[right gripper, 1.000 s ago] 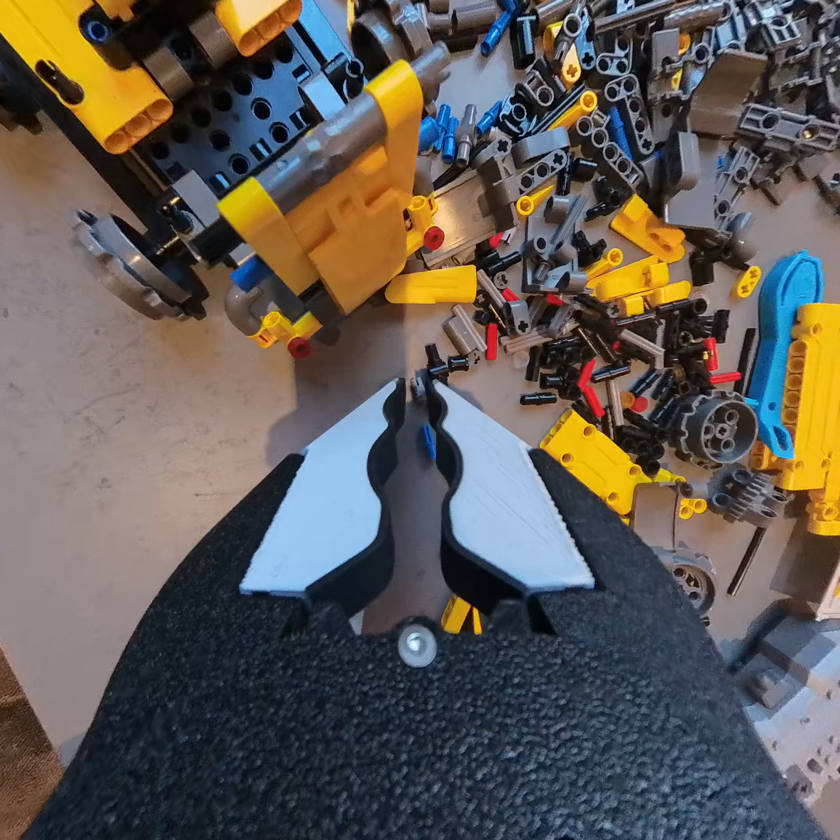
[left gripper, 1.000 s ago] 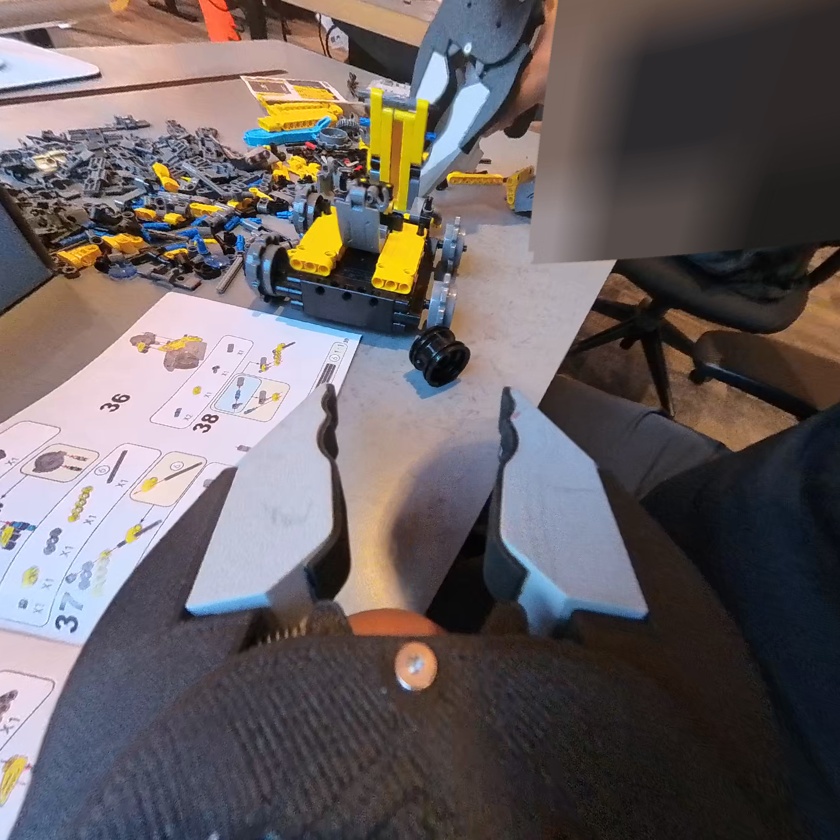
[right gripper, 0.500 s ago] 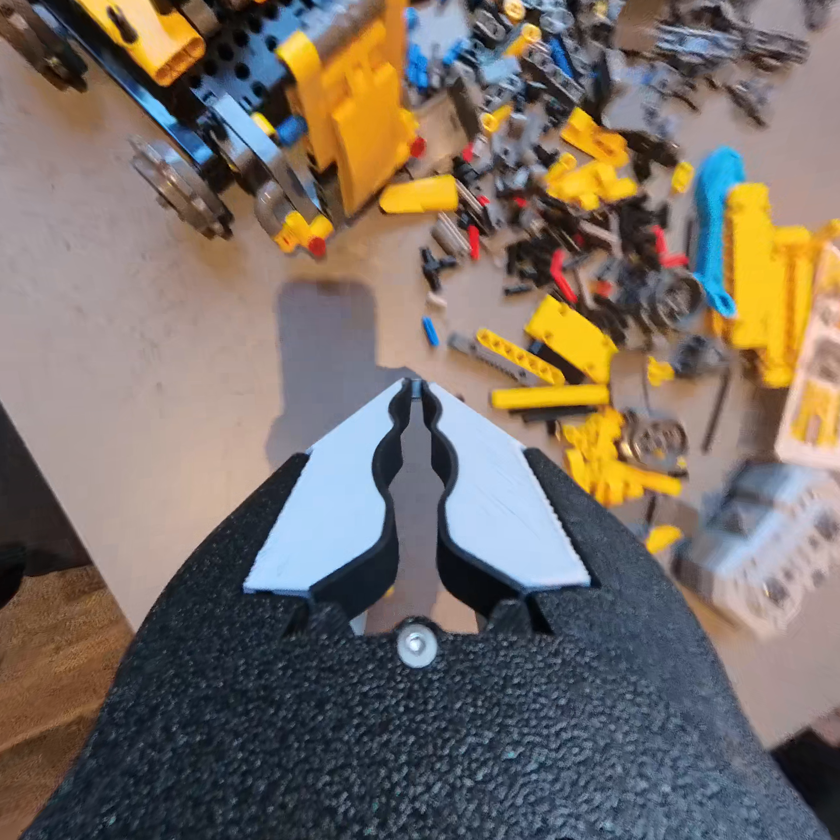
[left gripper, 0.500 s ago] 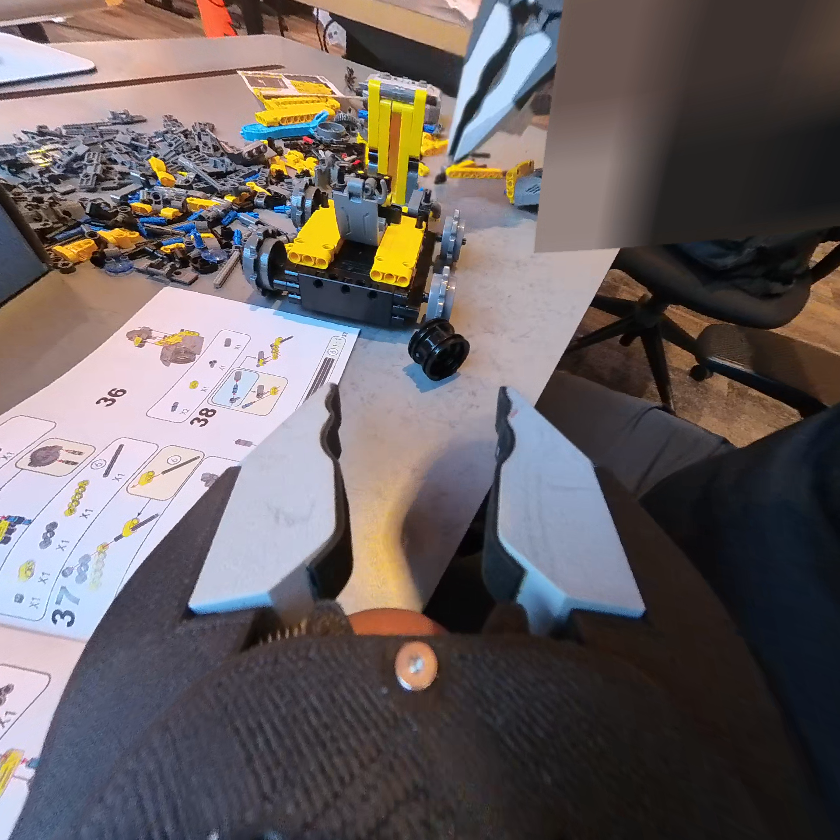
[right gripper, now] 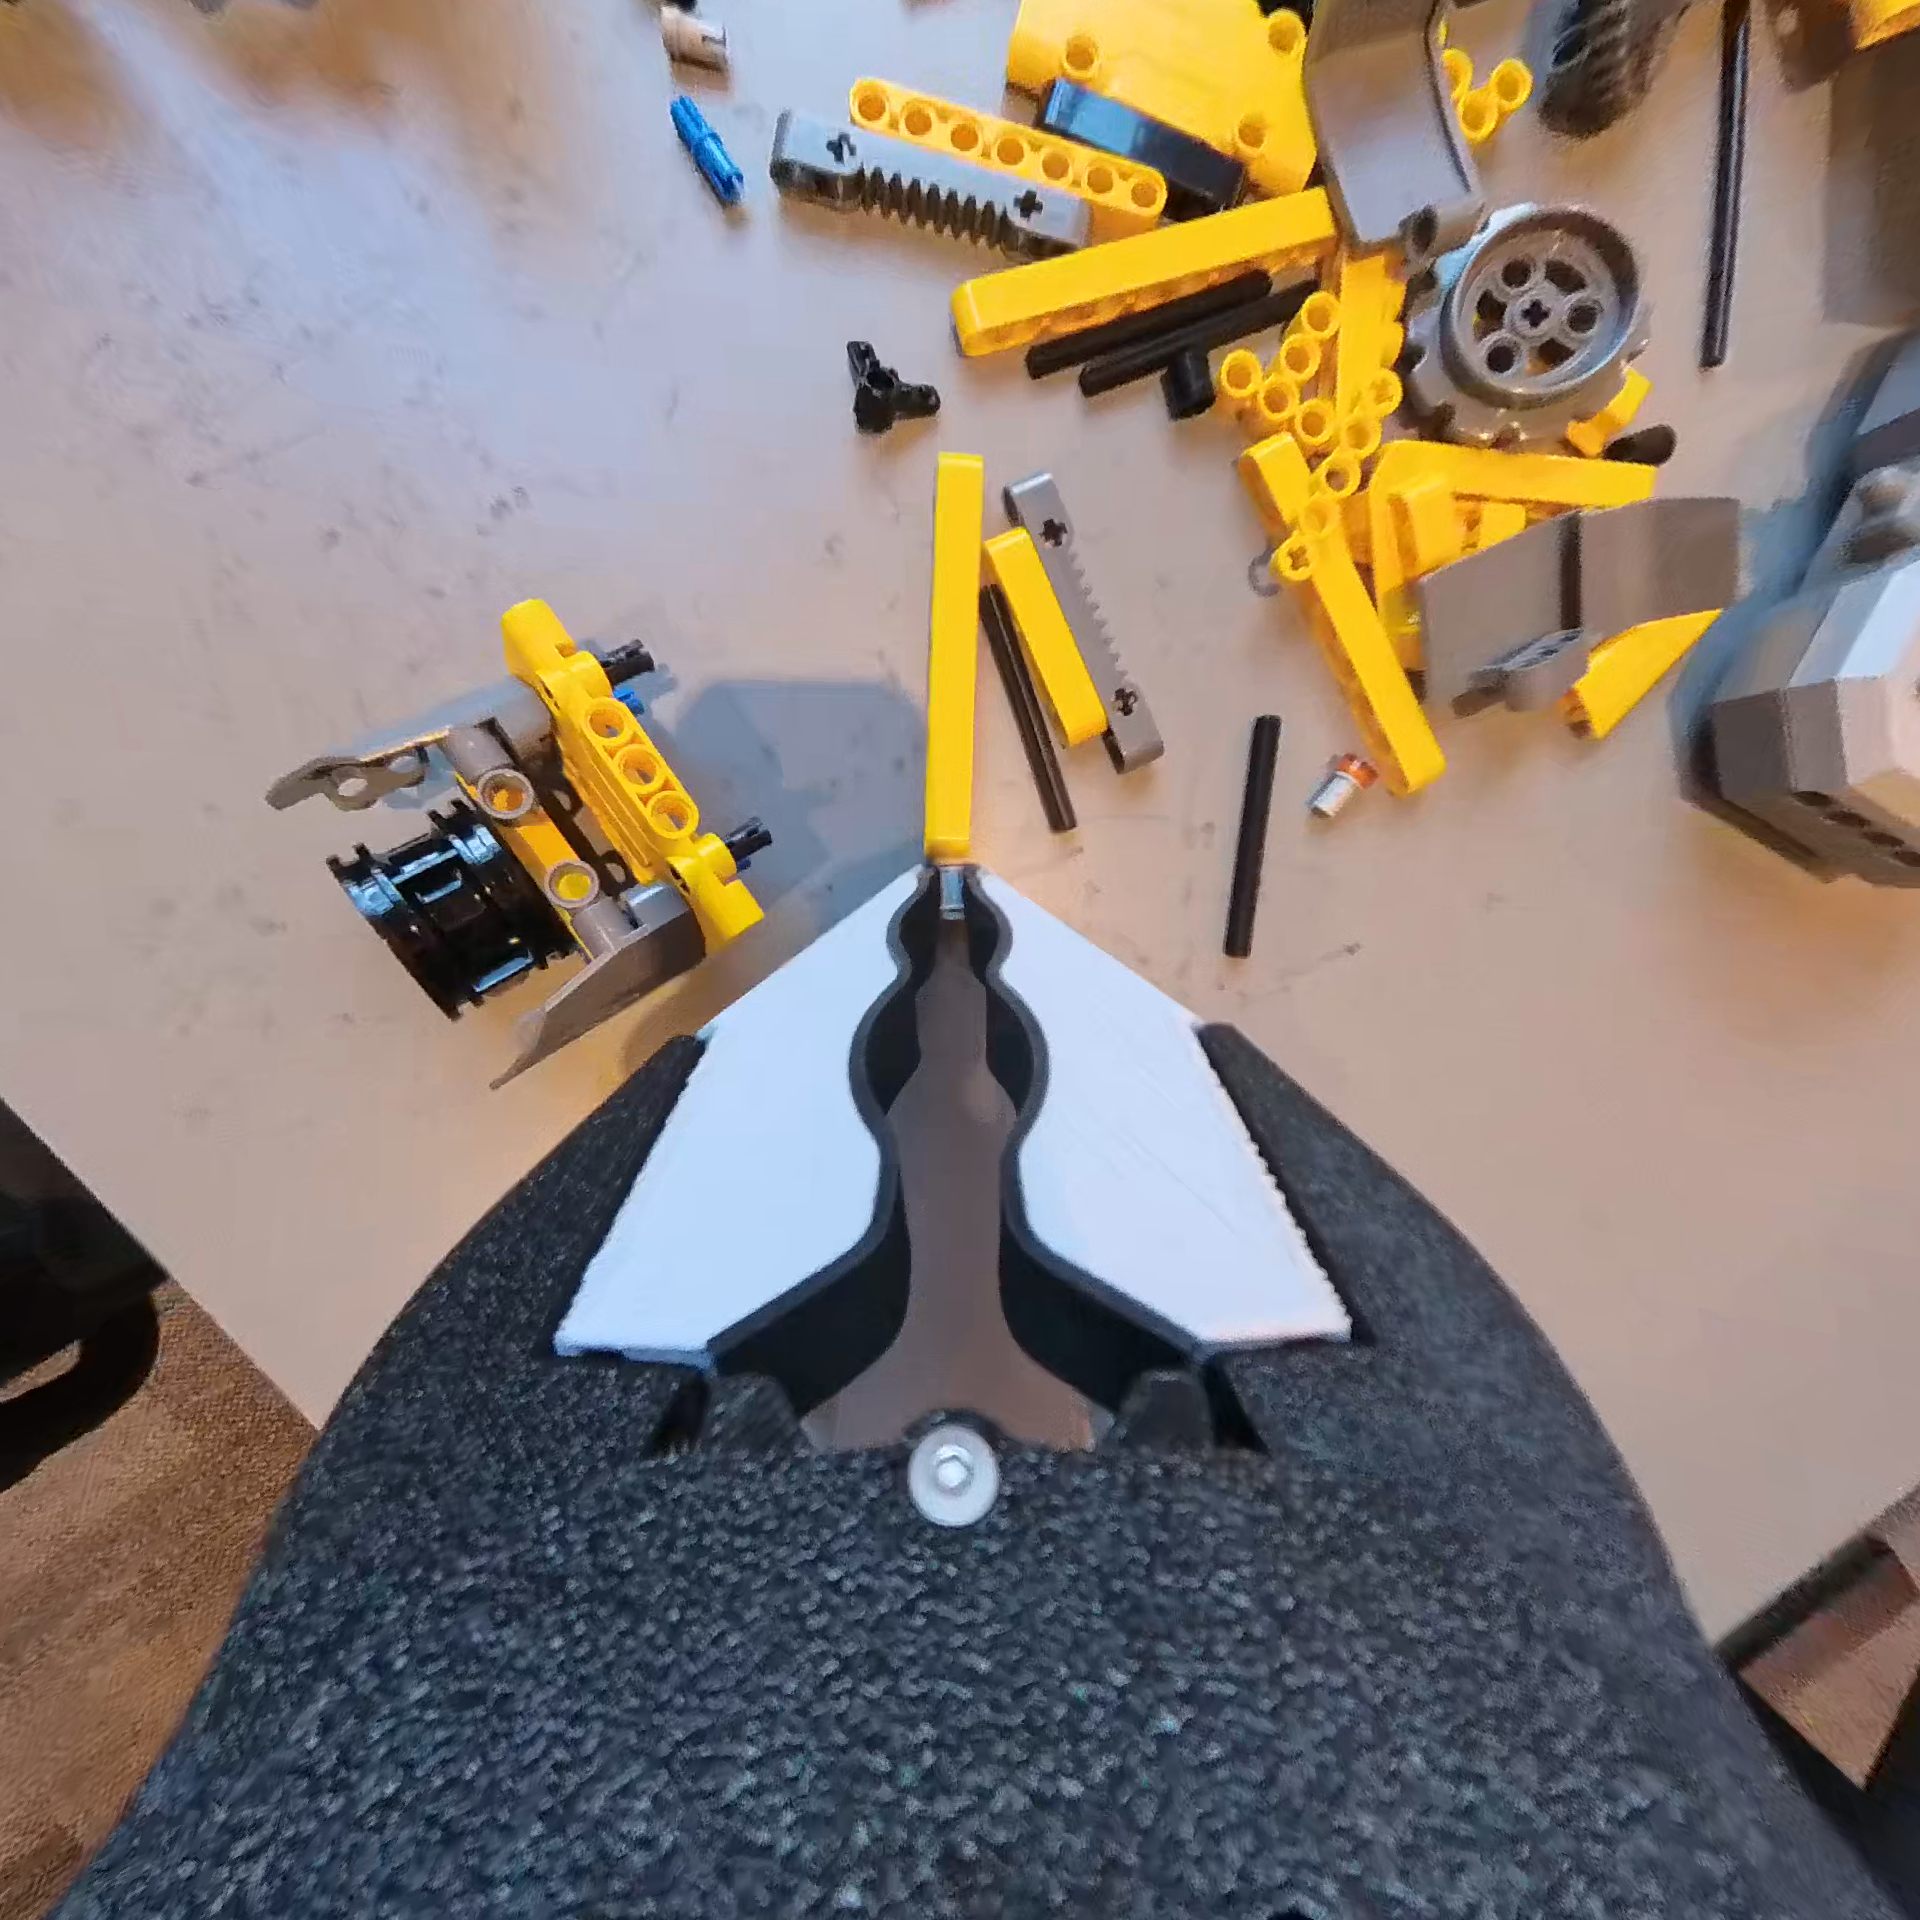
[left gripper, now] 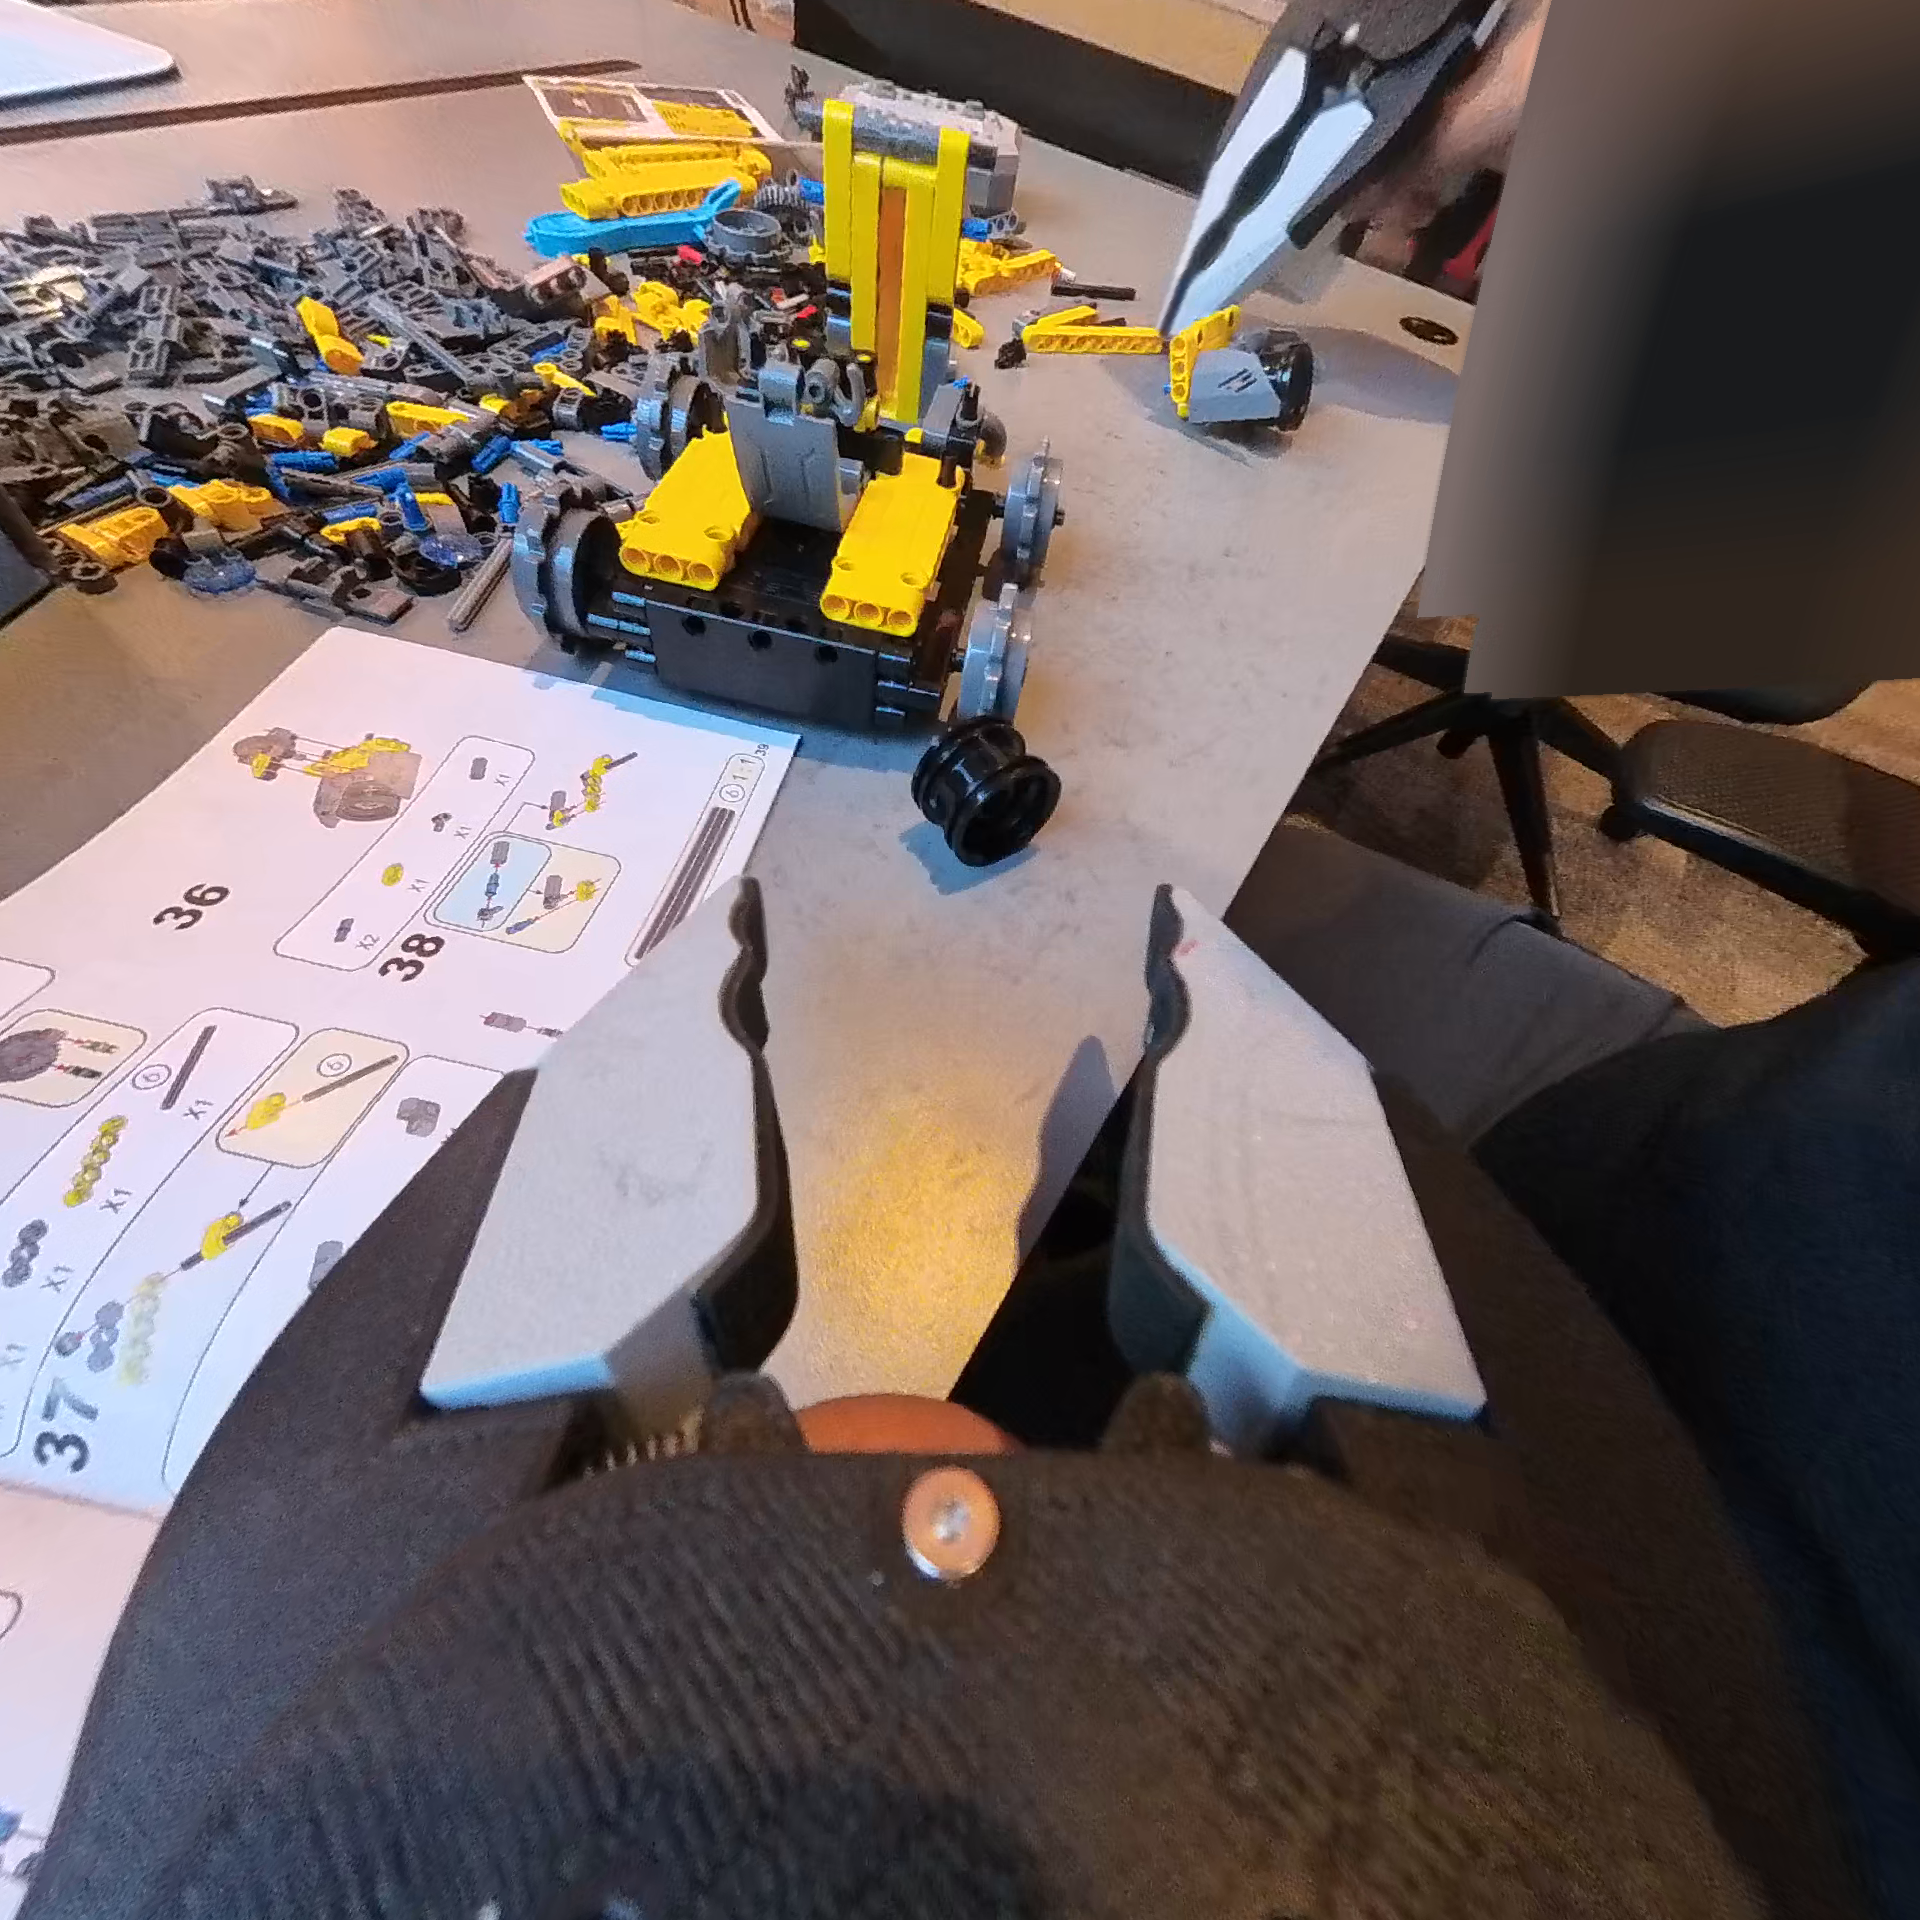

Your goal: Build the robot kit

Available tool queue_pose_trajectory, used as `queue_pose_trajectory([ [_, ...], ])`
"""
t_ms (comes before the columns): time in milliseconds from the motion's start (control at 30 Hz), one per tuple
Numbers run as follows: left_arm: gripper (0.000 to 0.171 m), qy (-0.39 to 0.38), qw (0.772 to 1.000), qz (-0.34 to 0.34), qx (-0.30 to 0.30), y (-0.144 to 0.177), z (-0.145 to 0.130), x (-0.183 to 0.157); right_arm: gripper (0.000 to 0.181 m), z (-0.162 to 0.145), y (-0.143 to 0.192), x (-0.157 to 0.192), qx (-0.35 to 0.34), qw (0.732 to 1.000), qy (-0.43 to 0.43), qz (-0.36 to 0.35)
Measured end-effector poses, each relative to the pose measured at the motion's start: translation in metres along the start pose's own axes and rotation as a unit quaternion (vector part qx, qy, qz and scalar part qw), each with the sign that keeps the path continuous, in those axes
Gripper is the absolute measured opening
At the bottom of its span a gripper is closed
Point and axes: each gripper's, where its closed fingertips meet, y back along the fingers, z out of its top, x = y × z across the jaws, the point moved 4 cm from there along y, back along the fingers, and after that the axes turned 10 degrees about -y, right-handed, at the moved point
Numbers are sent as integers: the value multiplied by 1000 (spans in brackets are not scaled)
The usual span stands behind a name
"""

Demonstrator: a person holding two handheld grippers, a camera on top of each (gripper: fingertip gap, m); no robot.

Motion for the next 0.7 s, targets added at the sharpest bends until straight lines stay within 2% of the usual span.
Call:
queue_pose_trajectory([
  [167, 81, 16, 1000, 15, 3, -1, 13, 7, 14, 3, 5, 3, -22, 1000, 1, 13],
  [267, 104, 3, 1000, 13, 14, -16, 37, 14, 16, 6, 11, 6, -43, 999, -3, 21],
  [367, 117, -36, 997, -6, 62, -46, 57, 20, 19, 10, 20, 8, -66, 998, -9, 20],
  [533, 115, -117, 981, -33, 152, -100, 75, 39, 21, 14, 36, 21, -113, 993, -10, 23],
  [633, 108, -128, 960, -75, 236, -121, 67, 44, 21, 13, 44, 33, -145, 989, -10, 35],
  [700, 92, -139, 942, -95, 291, -129, 58, 45, 21, 11, 47, 41, -163, 986, -8, 43],
])
